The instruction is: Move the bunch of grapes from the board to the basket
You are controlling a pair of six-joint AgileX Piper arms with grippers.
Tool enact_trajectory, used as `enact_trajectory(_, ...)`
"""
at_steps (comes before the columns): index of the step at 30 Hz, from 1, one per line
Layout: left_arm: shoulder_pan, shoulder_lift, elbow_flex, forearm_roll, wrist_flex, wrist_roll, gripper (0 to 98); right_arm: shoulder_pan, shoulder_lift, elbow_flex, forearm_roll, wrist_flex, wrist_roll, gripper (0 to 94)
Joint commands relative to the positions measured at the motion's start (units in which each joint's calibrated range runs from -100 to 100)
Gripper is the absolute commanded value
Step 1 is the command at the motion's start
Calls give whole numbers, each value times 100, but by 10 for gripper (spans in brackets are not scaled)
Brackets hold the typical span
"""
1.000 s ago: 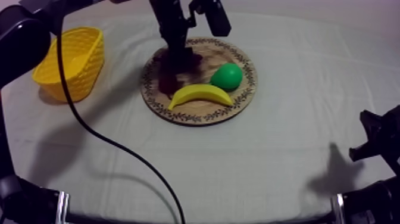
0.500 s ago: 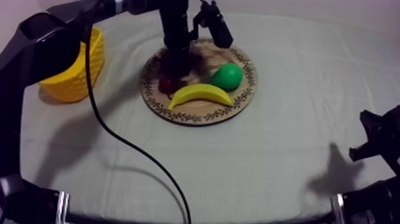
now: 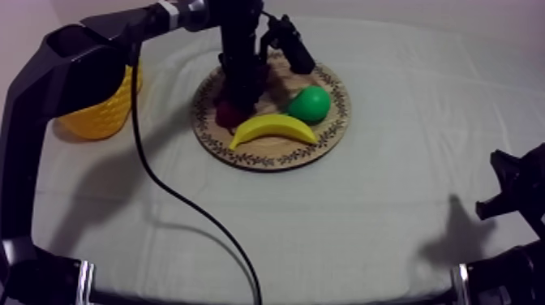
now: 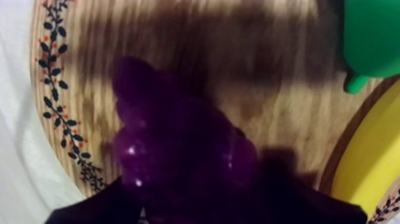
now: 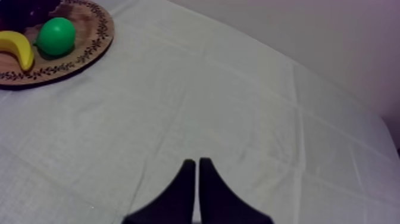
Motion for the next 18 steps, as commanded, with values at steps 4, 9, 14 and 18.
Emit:
enact_trajectory(4, -8, -83, 33, -13, -3, 56, 655, 1, 0, 0, -1, 2, 2, 3)
enact_trajectory(9, -20, -312, 221, -8, -94, 100, 633, 1, 0, 0, -1, 2, 2, 3)
enact_trajectory(14, -6, -644, 482, -5, -120, 155, 625, 1, 0, 0, -1, 2, 2, 3)
enact_trajectory(18, 48, -1054, 820, -20, -167, 169, 621, 1, 0, 0, -1, 2, 2, 3)
